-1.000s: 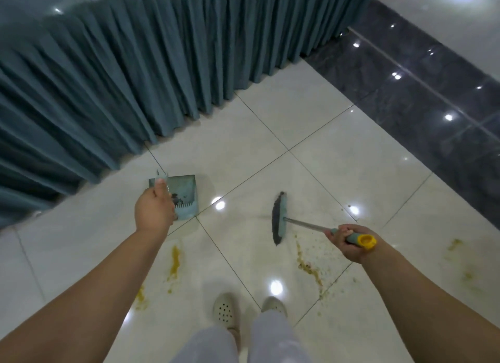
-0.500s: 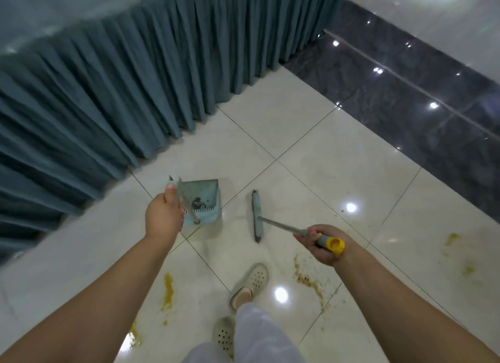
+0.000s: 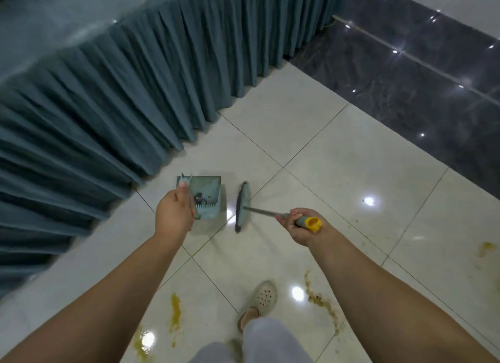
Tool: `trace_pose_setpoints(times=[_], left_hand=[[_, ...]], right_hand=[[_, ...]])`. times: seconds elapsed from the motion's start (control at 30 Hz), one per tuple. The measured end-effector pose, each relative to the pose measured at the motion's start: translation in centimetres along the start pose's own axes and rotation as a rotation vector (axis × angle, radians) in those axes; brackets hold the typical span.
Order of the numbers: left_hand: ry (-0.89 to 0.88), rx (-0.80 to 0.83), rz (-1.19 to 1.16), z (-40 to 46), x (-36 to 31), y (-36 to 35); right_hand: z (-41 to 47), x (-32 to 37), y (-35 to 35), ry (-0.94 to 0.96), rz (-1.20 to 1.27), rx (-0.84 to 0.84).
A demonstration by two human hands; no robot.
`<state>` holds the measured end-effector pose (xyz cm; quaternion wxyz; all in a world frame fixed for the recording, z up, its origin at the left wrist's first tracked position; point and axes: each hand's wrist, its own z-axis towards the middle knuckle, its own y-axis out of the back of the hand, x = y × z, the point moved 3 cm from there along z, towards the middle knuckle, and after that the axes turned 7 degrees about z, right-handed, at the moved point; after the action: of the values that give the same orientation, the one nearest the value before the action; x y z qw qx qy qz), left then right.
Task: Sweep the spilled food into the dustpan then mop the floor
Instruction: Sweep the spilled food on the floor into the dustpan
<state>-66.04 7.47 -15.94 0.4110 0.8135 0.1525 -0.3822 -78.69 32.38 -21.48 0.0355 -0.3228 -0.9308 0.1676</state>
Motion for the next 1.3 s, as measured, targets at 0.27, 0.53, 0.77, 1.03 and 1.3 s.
trace_pose_setpoints(times=[0.27,0.53,0.77,1.03,1.3], left_hand=[[-0.036,0.103,-0.017,1.1,-5.4,-6.6],[-0.218,0.241,0.08,0.9,-10.4,-14.2],[-0.342,0.381,0.145,1.8,-15.0,-19.6],[-0.391,0.497,0.165,6.7,-21.0,-22.8],[-0.411,0.535,0.188,12.7,-25.9,-23.9]], right_hand=[[-0.8,9.1,4.5,0.035,0.276,-0.045],[-5.0,12.2,13.8,0.096,0.424,-0.107],[-8.6,12.4,18.5,0.181,0.558,-0.127],[-10.0,11.3,15.6,0.229,0.469,-0.178],[-7.6,11.1,5.2,0.217,0.395,-0.049]])
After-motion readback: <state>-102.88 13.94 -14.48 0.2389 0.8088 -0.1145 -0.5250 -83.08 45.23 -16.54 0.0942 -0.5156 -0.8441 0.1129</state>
